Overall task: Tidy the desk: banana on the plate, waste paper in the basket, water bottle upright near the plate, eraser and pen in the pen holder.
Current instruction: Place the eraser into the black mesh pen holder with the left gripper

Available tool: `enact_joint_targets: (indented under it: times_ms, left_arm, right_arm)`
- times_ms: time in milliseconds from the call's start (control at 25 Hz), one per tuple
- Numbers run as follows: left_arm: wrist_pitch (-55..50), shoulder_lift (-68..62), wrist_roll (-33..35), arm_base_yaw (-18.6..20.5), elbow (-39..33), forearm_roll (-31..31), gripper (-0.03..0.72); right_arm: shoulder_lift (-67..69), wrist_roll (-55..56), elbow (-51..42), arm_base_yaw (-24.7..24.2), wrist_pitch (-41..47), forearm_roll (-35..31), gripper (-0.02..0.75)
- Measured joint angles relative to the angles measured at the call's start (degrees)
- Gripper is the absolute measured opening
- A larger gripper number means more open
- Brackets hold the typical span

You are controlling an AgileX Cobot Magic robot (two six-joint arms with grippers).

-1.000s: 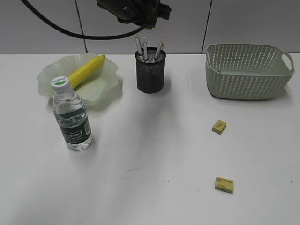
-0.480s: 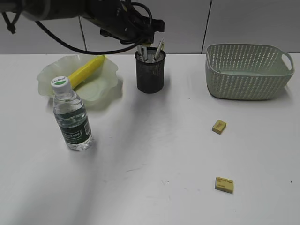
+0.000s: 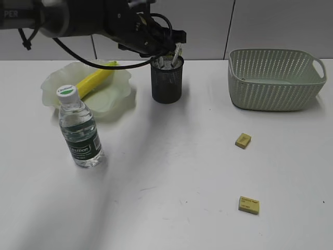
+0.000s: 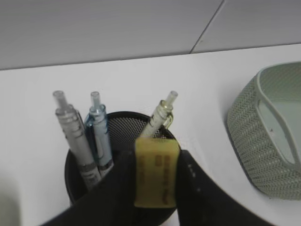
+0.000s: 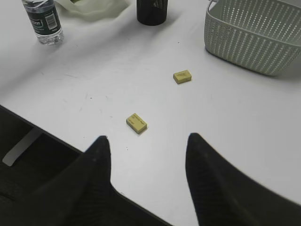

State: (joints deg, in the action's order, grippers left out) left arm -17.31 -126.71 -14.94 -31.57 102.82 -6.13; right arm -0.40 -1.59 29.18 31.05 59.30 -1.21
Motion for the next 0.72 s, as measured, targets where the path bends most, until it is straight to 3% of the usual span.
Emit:
enact_joint_targets:
  times_ms: [360,720]
  left_arm:
    - [0.7,-0.6,0.0,0.0,0.0,-0.3,0.190]
    - [3.7,-0.6,0.0,0.0,0.0,-0.3,0.323]
  right_arm:
    - [0.0,0.0,0.0,0.0,0.0,0.0,0.413]
    - [0.0,0.0,0.0,0.0,0.0,0.0,0.413]
